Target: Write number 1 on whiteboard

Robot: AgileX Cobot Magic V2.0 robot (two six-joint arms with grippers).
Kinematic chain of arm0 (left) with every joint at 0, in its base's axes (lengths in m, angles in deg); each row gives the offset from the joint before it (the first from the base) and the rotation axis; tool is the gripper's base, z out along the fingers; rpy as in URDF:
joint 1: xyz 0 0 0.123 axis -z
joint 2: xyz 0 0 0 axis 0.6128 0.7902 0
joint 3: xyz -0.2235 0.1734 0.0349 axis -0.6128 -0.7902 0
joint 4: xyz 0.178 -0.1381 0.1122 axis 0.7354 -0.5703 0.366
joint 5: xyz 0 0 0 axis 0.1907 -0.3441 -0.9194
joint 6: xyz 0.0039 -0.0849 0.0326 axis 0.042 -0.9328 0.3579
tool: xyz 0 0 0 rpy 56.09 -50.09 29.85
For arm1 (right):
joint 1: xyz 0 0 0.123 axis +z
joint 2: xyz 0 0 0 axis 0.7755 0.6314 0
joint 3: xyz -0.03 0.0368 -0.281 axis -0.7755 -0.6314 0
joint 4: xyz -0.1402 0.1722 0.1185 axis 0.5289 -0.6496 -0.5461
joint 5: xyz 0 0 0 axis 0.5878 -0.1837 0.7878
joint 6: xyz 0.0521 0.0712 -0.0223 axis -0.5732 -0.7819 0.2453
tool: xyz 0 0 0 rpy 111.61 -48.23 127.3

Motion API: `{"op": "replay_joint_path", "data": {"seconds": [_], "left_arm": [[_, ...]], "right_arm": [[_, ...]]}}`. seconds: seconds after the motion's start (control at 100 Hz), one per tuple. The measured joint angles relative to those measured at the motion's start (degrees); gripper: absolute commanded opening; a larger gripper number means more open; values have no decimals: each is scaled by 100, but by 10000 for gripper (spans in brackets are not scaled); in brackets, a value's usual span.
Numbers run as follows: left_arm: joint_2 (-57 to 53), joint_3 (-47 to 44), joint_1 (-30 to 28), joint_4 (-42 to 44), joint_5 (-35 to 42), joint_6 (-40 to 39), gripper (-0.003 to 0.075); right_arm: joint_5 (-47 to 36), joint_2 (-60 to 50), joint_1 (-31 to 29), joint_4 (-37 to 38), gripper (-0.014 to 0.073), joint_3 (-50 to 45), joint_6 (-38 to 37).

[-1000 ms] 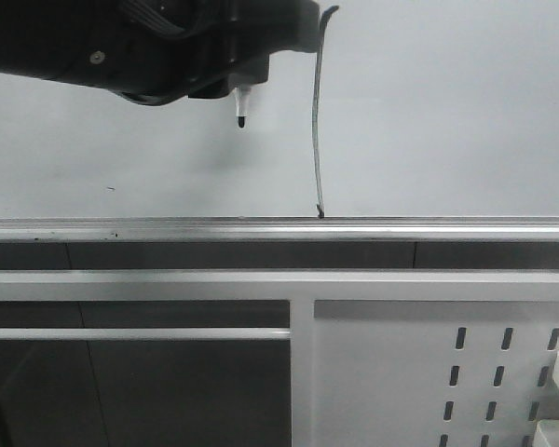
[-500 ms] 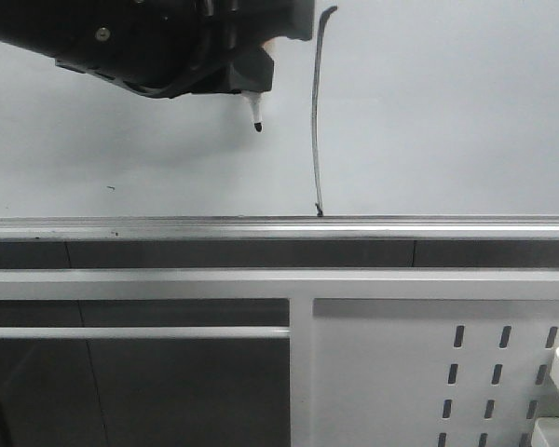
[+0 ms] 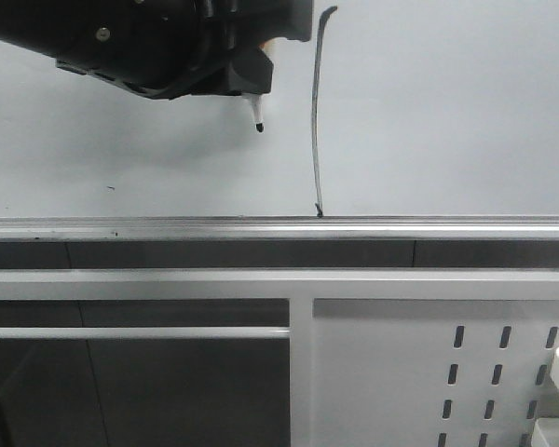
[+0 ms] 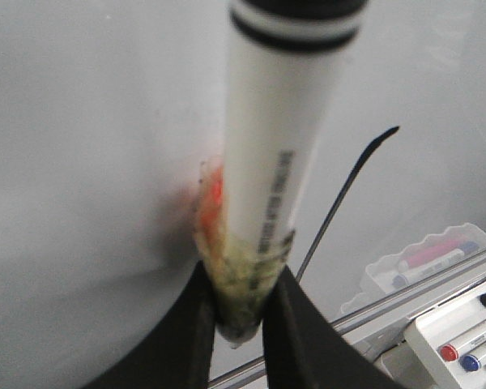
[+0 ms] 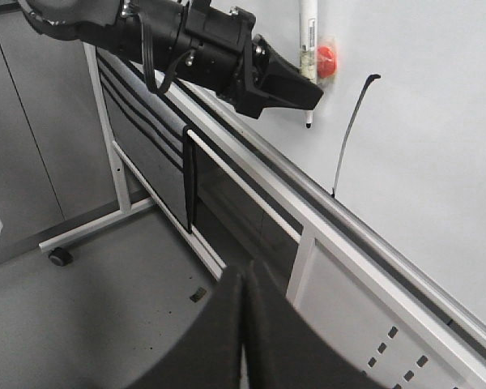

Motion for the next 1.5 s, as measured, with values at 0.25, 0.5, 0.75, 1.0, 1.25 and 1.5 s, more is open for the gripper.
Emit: {"op": "replay_joint_path", "data": {"seconds": [0.25,0.5,0.75,1.0,1.25,1.5], "left_arm": [[0,0,-12,-48,0,-35,283],[0,0,-12,-48,-48,-56,318],[-240,0,65,-22,-315,-22,515],[-1360,-418,660,14,-673,197,512],[-3392,-2000,1021,-712,158,222,494],[-5045,-2766,1021,-954,559,1204,-17]], "right_arm": [[0,0,0,0,-48,0,0],[0,0,0,0,-48,0,0],[0,0,0,0,-48,0,0],[0,-64,0,42,-48,0,0],[22,-834,0,362,-48,0,0],[85,-1446,0,695,-48,-274,0]]}}
